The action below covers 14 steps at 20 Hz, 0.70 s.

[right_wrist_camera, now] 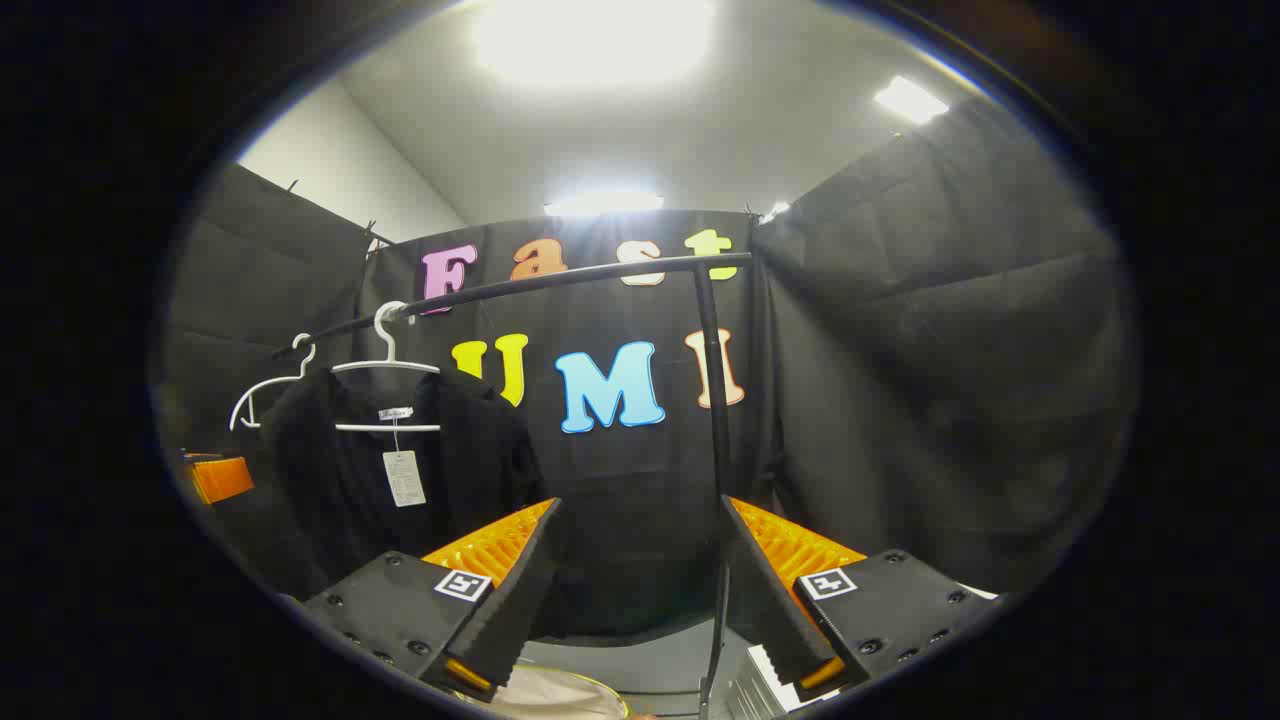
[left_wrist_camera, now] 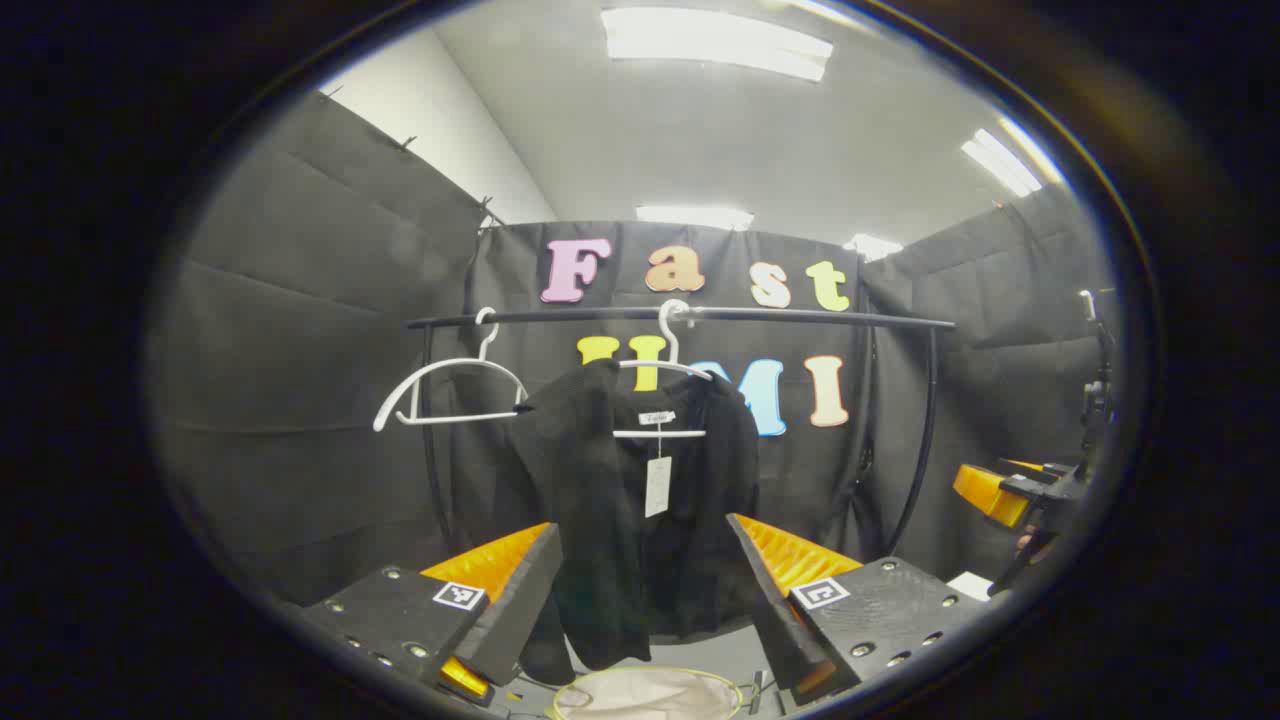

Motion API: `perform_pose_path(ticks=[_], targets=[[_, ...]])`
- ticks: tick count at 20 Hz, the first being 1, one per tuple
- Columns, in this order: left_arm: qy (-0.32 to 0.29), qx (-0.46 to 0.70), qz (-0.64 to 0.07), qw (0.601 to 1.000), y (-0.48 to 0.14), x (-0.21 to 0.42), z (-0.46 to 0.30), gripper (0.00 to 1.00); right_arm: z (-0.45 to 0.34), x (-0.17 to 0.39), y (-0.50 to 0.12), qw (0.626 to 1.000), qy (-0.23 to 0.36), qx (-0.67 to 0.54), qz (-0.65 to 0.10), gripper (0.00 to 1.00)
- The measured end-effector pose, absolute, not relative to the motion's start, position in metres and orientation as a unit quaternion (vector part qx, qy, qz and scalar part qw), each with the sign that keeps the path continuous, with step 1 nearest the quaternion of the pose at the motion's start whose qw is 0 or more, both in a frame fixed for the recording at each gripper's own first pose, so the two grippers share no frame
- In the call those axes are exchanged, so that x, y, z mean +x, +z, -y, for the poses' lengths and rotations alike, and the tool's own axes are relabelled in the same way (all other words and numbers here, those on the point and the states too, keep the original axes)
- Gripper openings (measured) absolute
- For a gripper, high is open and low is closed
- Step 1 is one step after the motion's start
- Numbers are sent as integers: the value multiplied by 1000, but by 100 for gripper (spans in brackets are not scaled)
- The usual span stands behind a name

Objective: Grasp the clothes on the hanger with both hands and then place them into the laundry hamper below.

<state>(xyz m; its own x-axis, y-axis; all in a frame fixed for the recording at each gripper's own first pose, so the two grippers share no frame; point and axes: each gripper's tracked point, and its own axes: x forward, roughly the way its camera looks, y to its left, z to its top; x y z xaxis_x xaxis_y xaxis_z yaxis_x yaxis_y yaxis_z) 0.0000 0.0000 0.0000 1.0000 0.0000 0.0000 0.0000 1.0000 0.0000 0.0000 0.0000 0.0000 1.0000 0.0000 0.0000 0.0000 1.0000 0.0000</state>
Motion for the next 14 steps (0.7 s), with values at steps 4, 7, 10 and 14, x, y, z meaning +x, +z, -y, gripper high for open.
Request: perform_pose_path(ticks=[4, 7, 10, 14], targets=[[1, 2, -8, 1000, -5, -1, -2, 94, -5, 1, -2, 1000, 2, 5, -9, 92], [2, -2, -11, 1000, -10, 2, -7, 94, -7, -2, -6, 1000, 2, 1, -14, 96], [-3, -15, -19, 1000, -18, 5, -6, 94, -9, -4, -9, 1000, 0, -5, -23, 96], [-7, -23, -33, 999, -26, 13, -12, 94, -15, -4, -8, 999, -5, -4, -31, 96]])
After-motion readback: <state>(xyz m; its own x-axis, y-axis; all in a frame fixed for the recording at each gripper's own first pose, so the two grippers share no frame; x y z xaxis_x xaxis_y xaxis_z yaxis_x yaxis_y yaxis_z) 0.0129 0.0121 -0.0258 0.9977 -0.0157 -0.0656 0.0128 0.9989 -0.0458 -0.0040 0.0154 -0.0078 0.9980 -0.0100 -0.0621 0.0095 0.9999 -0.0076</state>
